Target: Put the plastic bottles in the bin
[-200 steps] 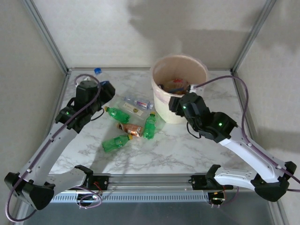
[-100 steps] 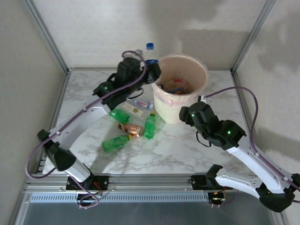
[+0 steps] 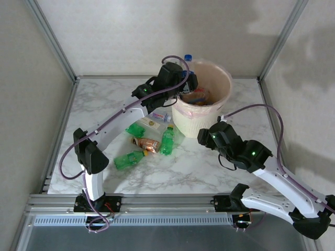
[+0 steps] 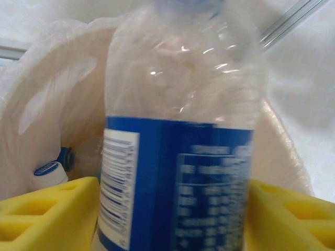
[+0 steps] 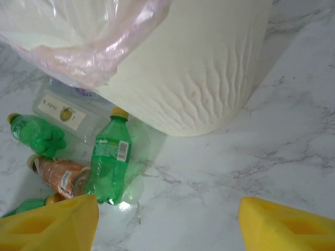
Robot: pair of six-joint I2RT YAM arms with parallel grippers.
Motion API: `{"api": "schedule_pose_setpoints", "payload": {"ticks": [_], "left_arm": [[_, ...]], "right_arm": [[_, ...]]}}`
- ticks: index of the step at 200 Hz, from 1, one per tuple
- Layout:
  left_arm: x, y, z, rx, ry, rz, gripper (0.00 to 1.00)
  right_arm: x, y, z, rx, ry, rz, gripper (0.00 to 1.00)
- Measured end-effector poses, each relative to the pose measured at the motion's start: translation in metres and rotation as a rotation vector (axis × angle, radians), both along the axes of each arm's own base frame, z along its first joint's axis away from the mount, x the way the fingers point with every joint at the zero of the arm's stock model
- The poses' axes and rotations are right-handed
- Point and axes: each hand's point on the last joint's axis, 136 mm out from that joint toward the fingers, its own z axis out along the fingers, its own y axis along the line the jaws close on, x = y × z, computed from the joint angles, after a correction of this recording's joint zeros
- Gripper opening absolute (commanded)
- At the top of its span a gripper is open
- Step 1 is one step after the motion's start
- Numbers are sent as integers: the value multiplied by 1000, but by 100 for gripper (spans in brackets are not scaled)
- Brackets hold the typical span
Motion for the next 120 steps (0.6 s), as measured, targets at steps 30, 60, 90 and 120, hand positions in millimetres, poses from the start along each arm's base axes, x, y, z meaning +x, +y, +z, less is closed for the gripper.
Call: {"api": "schedule_pose_setpoints", "payload": {"ticks": [30, 60, 90, 120], "left_arm": [[0, 0, 2, 1, -11, -4, 83], [-7, 7, 13, -3, -31, -2, 86], [-27, 33, 34, -3, -84, 16, 92], [-60, 81, 59, -27, -174, 67, 100]], "right_arm": [[-4, 22, -8, 12, 11, 47, 80], [-10, 54, -27, 27, 30, 101, 85], [-14, 90, -53, 17, 63, 143, 88], [-12, 119, -82, -13, 99, 152, 91]]}}
